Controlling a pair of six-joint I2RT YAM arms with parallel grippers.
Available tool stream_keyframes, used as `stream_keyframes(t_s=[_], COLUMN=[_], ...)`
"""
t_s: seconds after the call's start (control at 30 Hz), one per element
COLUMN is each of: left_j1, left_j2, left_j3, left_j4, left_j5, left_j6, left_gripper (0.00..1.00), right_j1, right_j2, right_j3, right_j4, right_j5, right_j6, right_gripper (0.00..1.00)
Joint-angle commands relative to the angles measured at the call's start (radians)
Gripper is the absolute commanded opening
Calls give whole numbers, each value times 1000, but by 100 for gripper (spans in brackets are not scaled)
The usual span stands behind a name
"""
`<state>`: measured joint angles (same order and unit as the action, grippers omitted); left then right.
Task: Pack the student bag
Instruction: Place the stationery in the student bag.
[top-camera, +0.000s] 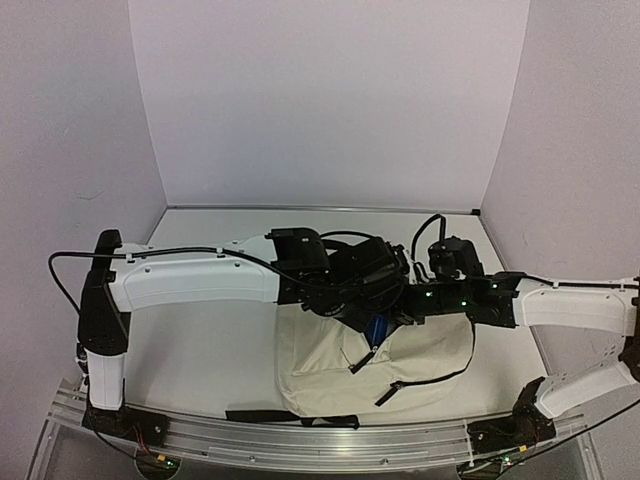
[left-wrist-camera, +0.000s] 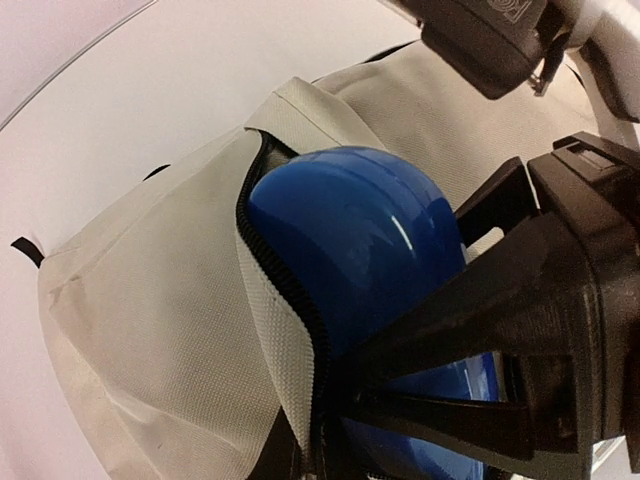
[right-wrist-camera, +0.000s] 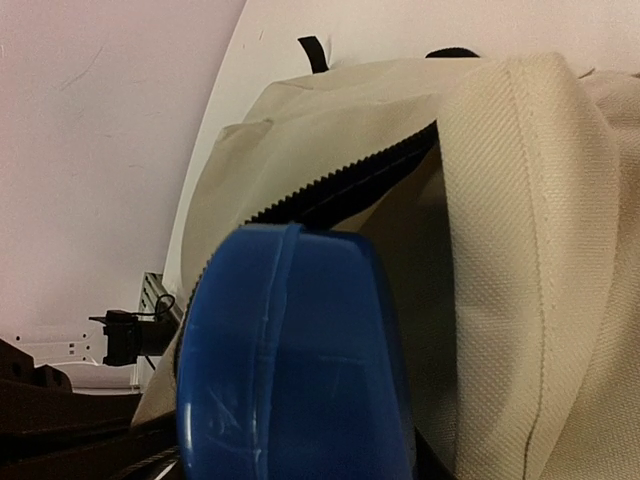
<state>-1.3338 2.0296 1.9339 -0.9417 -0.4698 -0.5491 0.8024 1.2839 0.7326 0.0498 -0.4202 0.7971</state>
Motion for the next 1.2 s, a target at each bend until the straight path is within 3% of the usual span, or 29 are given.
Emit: stream_keyframes(t_s=[0.0, 0.07, 0.2, 0.27, 0.47, 0.83, 1.17], left_j1=[25, 28, 30, 30, 32, 32, 34], left_j2=[-100, -108, -109, -115, -127, -148, -161], left_j3=[-12, -28, -34, -43, -61, -97, -116], left_j4=[108, 127, 126, 127, 135, 165, 200], left_j5=[-84, -77, -73, -65, -53, -43, -41], left_j6=[17, 19, 19, 17, 20, 38, 58], left_gripper=[0, 0, 0, 0, 0, 0, 0], right_j1=[62, 68, 67, 67, 67, 69, 67], right_j2=[46, 54, 9, -39, -115, -116, 9], right_j3=[40, 51, 100, 162, 244, 188, 155], right_j4=[-47, -75, -171, -302, -430, -437, -275], right_j5=[-132, -111, -1, 121, 250, 300, 213], right_j6=[36, 31, 6, -31, -51, -2, -13], right_gripper=[33, 38, 61, 73, 83, 61, 45])
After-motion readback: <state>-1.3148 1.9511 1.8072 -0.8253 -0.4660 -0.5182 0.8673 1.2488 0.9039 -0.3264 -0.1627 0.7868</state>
